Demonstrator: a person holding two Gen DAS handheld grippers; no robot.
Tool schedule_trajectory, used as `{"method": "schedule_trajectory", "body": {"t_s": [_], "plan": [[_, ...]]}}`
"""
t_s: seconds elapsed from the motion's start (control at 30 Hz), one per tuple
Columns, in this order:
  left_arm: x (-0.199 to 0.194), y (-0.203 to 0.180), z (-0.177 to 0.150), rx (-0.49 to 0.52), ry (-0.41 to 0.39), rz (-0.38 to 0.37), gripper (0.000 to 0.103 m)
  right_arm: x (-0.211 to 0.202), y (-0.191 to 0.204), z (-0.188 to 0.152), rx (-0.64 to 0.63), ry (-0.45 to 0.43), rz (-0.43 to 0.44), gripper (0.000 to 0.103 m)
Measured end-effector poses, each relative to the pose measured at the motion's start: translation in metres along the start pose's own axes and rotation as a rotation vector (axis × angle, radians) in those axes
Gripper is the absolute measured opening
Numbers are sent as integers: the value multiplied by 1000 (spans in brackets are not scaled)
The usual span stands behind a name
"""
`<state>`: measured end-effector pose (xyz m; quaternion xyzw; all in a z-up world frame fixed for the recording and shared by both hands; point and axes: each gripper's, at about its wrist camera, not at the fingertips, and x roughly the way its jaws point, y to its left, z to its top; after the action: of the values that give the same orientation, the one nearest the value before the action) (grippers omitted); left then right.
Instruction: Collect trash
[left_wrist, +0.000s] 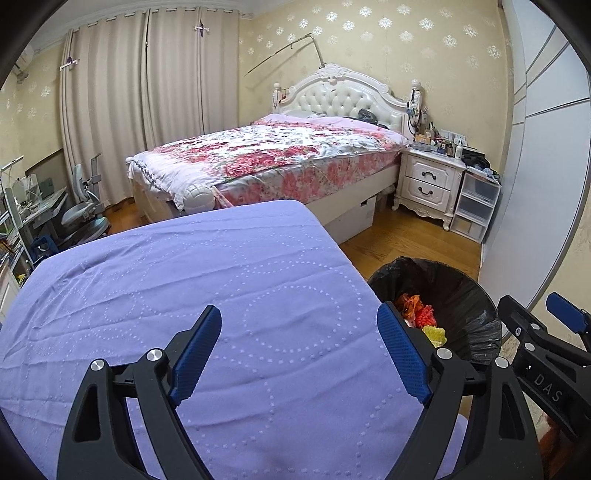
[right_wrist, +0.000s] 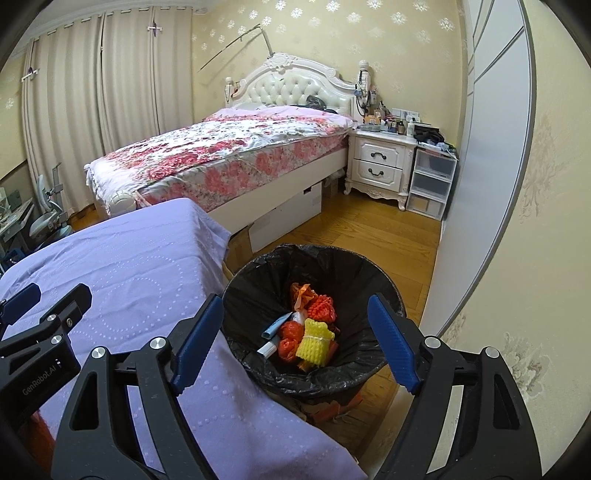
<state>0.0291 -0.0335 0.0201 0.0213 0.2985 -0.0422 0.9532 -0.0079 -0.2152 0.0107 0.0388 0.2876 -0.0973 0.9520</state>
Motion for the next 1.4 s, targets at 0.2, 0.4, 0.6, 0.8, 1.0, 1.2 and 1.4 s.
{"method": "schedule_trajectory", "body": {"t_s": [0.2, 0.4, 0.6, 0.8, 1.0, 1.2, 1.4], "plan": [[-9, 8, -1, -16, -13, 4, 84, -8, 6, -4, -15, -4, 8, 79], [-13, 9, -1, -21, -24, 1, 84, -13, 10, -5, -20, -13, 10, 79], [-14, 9, -1, -23, -24, 1, 84, -14, 10, -4, -19, -18, 6, 79], [-14, 8, -1, -22, -27, 3, 84, -14, 10, -4, -19, -18, 7, 79], [-15, 8, -1, -26, -29, 0, 84, -14, 10, -4, -19, -18, 7, 79], [-15, 6, 1, -28, -34, -2, 84, -14, 10, -4, -19, -17, 6, 79], [-16, 5, 2, -28, -40, 7, 84, -14, 11, -5, -20, -16, 6, 79]]}}
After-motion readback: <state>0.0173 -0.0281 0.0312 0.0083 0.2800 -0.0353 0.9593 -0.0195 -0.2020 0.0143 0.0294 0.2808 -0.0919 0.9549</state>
